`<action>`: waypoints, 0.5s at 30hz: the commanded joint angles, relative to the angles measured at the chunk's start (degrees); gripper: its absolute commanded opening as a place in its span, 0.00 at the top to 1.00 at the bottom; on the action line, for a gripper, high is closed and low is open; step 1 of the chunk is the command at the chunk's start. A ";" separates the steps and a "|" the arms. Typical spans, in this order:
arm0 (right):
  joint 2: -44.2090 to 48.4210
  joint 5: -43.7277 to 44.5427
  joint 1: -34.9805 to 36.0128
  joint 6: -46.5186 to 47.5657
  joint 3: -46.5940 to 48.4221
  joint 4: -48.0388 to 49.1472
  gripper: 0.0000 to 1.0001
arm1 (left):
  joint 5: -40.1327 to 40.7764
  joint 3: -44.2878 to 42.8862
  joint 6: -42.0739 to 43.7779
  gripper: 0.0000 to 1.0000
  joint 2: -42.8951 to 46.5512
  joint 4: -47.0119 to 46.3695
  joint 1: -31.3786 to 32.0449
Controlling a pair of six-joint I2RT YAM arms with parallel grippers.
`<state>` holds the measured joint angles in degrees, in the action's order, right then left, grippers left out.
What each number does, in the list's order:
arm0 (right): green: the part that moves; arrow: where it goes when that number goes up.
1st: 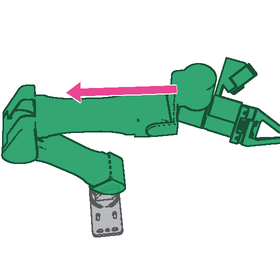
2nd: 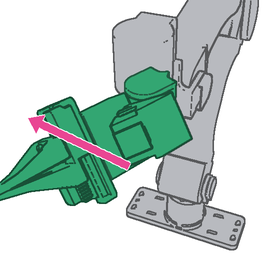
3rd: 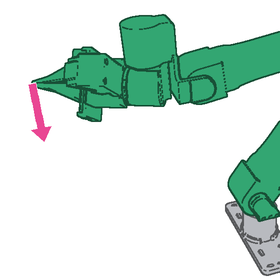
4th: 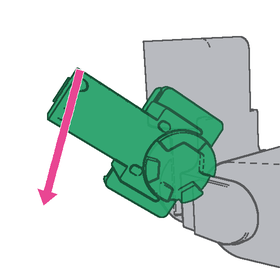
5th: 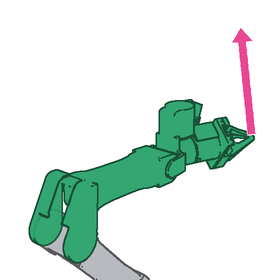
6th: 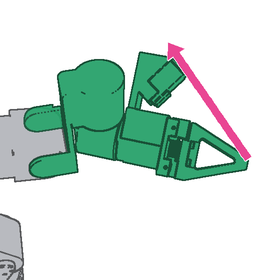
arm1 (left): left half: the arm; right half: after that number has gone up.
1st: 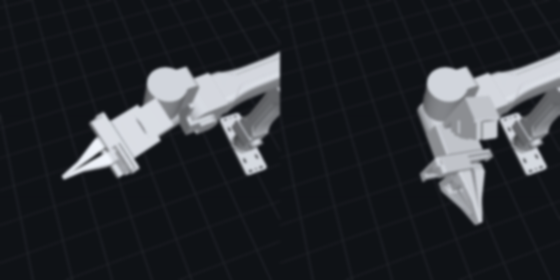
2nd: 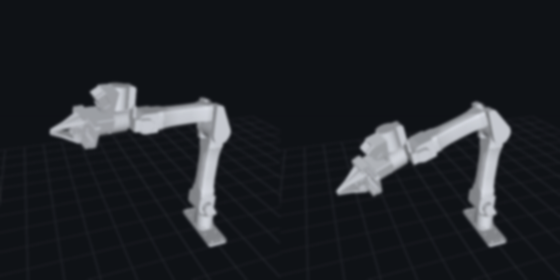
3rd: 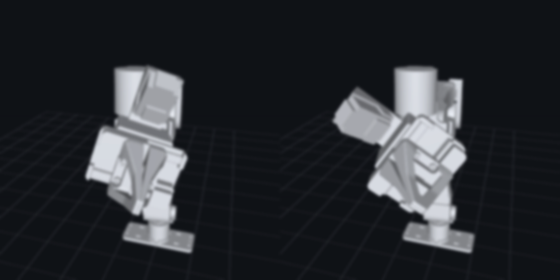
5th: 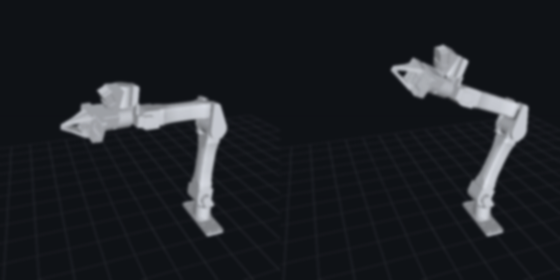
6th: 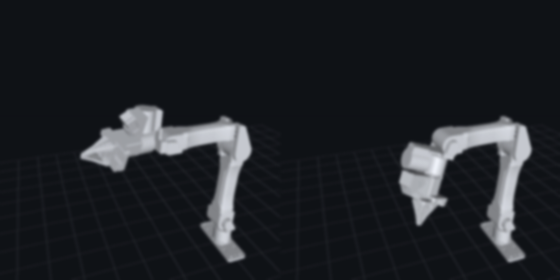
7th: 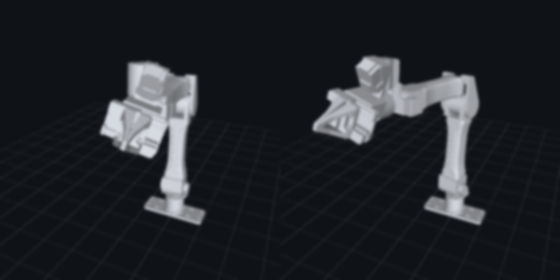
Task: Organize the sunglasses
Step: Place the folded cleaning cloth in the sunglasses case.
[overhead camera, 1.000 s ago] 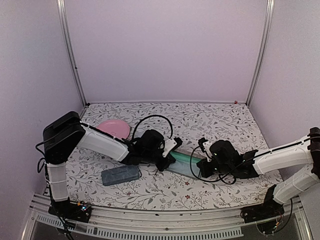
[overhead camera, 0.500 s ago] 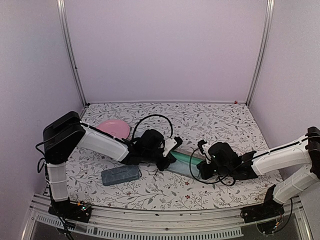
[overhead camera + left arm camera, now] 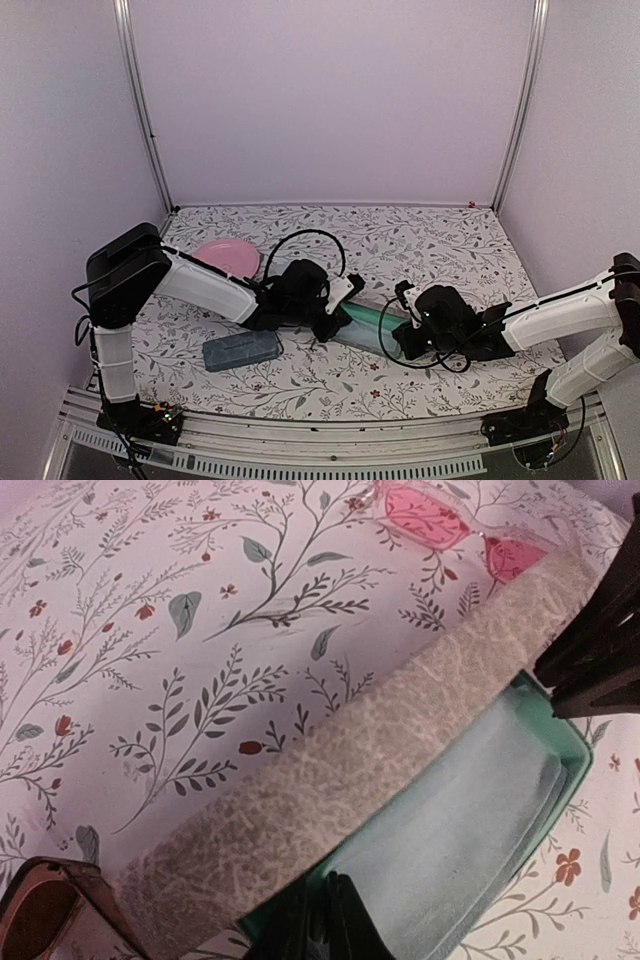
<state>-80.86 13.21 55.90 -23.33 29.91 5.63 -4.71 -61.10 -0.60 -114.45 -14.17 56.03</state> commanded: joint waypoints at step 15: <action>3.93 0.00 1.51 -2.33 -0.61 -1.76 0.77 | 3.23 1.33 0.45 0.67 1.16 -0.24 1.17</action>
<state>-79.02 13.54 56.53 -24.86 29.91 3.99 -2.31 -60.93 -0.40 -114.45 -14.20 56.58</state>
